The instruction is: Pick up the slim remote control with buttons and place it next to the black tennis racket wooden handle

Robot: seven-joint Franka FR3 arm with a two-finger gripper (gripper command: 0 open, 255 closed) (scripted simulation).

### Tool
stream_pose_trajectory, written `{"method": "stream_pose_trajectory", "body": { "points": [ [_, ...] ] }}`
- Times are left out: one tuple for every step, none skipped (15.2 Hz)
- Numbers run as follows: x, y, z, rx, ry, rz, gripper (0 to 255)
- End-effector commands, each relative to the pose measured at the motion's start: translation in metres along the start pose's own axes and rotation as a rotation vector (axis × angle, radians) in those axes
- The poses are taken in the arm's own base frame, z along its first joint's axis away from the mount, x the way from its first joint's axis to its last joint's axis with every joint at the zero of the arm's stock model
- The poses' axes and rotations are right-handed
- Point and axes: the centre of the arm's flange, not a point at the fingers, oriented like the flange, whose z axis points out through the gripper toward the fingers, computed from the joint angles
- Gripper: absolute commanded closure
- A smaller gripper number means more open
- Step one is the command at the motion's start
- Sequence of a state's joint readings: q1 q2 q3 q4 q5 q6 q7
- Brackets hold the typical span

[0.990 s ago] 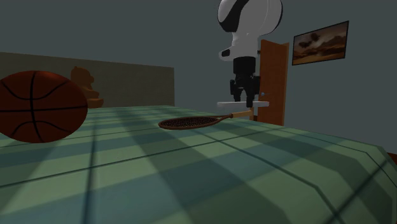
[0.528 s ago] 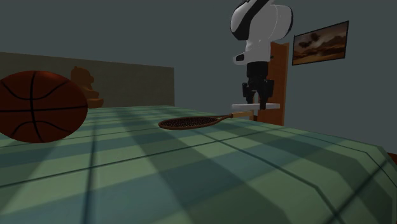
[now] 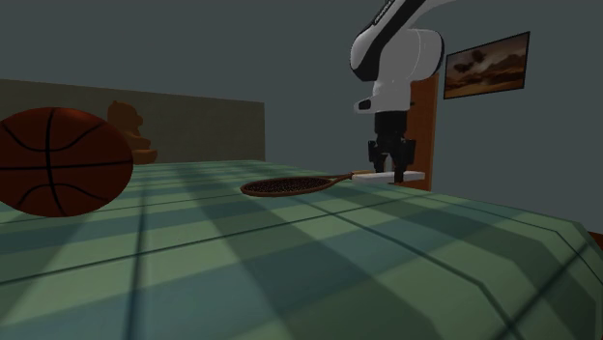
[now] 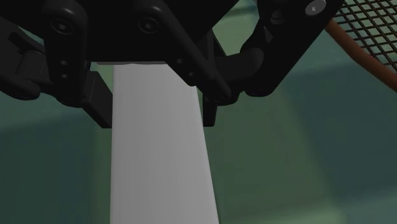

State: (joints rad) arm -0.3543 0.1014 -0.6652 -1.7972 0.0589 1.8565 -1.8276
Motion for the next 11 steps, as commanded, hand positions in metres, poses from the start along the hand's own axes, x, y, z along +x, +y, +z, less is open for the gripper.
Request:
{"method": "stream_pose_trajectory", "body": {
  "points": [
    [0.0,0.001,0.011,-0.001,0.0,0.0,255],
    [0.0,0.001,0.017,-0.001,0.0,0.0,255],
    [0.0,0.001,0.022,-0.001,0.0,0.0,255],
    [0.0,0.001,0.027,-0.001,0.0,0.0,255],
    [0.0,0.001,0.033,-0.001,0.0,0.0,255],
    [0.0,0.001,0.038,-0.001,0.0,0.0,255],
    [0.0,0.001,0.043,-0.001,0.0,0.0,255],
    [0.0,0.001,0.048,-0.001,0.0,0.0,255],
    [0.0,0.002,0.053,-0.001,0.0,0.0,255],
    [0.0,0.002,0.053,-0.001,0.0,0.0,255],
    [0.0,0.002,0.053,-0.001,0.0,0.0,255]
  ]
}}
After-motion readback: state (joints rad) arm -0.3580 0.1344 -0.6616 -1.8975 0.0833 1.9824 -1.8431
